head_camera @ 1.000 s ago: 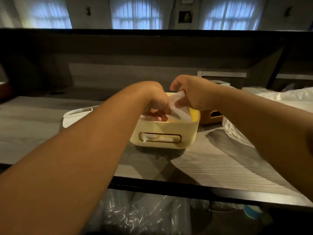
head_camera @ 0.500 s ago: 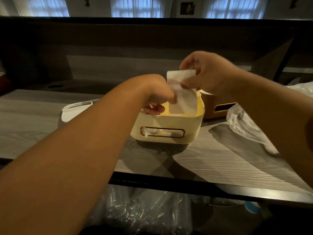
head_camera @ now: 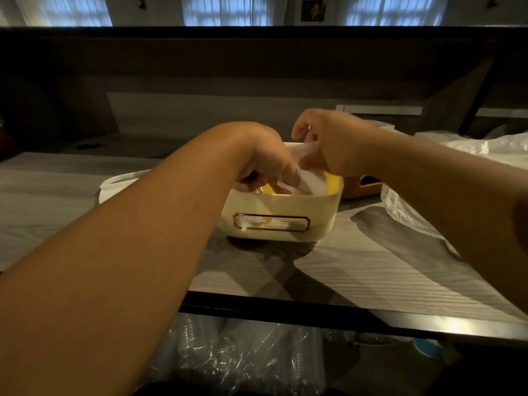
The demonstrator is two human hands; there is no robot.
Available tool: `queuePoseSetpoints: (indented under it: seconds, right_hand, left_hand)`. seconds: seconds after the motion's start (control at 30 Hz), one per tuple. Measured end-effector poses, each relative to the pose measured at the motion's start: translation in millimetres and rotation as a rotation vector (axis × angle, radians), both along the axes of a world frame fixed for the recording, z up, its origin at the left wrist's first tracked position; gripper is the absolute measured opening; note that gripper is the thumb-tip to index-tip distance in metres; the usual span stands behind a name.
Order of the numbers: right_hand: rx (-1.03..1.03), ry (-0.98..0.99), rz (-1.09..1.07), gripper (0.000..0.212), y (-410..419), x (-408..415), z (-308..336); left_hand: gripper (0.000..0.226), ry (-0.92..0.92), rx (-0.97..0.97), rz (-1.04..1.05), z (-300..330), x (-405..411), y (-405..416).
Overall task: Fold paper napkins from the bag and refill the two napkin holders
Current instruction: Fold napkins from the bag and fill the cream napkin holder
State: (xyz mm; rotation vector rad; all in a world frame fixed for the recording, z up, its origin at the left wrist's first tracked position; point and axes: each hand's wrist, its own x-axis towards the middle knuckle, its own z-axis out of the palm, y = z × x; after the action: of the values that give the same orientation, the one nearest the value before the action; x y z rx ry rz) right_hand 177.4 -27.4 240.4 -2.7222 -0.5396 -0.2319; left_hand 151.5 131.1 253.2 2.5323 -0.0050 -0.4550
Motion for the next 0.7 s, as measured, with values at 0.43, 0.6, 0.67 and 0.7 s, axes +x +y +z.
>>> queuePoseSetpoints:
  seconds: [0.43, 0.6, 0.67, 0.7]
  right_hand:
    - [-0.451, 0.053, 0.130, 0.048, 21, -4, -12]
    - [-0.543, 0.041, 0.039, 0.031, 25, -10, -1]
    - [-0.541, 0.182, 0.017, 0.026, 29, -5, 3]
    - [-0.539, 0.255, 0.010, 0.022, 31, 0, 1]
  left_hand:
    - [0.011, 0.048, 0.278, -0.153, -9, 3, -19]
    - [0.013, 0.003, 0.302, -0.139, 0, 5, -14]
    - [0.012, -0.026, 0.337, -0.122, 6, 4, -11]
    - [0.013, -0.047, 0.352, -0.117, 8, 4, -10]
